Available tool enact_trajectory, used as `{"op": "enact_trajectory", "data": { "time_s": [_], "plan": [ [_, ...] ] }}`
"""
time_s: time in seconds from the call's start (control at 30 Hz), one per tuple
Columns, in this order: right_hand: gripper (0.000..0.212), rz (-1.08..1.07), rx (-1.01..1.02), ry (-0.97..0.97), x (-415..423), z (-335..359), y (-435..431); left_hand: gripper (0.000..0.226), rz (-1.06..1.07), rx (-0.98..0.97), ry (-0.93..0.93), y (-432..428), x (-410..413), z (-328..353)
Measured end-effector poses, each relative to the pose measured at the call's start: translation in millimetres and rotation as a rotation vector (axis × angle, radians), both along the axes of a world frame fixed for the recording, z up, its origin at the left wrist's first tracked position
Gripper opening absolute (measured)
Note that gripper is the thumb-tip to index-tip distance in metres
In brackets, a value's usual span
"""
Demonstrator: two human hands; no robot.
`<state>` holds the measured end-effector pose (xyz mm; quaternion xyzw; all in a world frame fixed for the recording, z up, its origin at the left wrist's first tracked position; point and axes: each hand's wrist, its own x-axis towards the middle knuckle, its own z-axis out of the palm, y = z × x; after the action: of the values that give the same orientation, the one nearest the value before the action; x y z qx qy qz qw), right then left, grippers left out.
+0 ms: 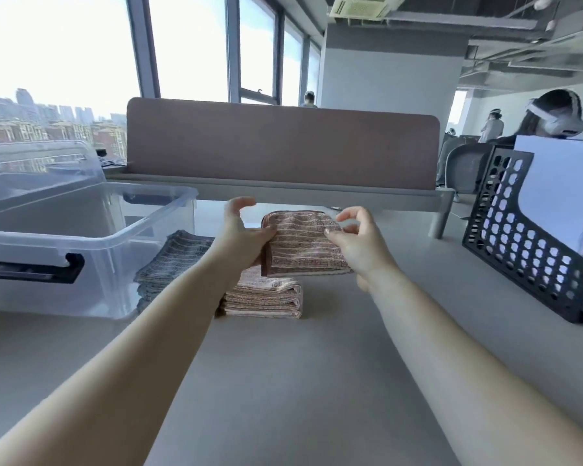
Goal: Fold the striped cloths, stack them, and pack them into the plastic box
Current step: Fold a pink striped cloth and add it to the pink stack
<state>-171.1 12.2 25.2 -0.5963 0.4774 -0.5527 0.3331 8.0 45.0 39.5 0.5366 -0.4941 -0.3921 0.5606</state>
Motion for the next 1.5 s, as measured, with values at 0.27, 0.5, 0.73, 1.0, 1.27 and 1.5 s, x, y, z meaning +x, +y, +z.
{"op": "enact_trajectory", "data": {
  "time_s": [0.27,0.5,0.73,1.0,1.27,1.5],
  "plan": [
    [0.023,0.045,0.017,0.155,44,-14,-28,0.017,0.016,0.042,-0.367,-31,32,-4],
    [0.043,0.093,0.123,0.468,46,-30,-24,0.032,0.028,0.091,-0.854,-31,35,-18],
    [0.032,0.092,0.096,0.429,47,-25,-29,0.025,0.059,0.065,-0.951,-37,39,-14],
    [0.041,0.075,0.082,0.616,46,-31,-25,0.034,0.062,0.062,-1.214,-36,43,-33],
    [0.051,0.254,0.111,1.145,53,-36,-39,0.053,-0.218,0.120,-1.554,-32,30,-37],
    [0.046,0.245,0.026,0.797,48,-18,-28,0.045,-0.047,-0.058,-1.256,-12,46,-14]
  ]
}}
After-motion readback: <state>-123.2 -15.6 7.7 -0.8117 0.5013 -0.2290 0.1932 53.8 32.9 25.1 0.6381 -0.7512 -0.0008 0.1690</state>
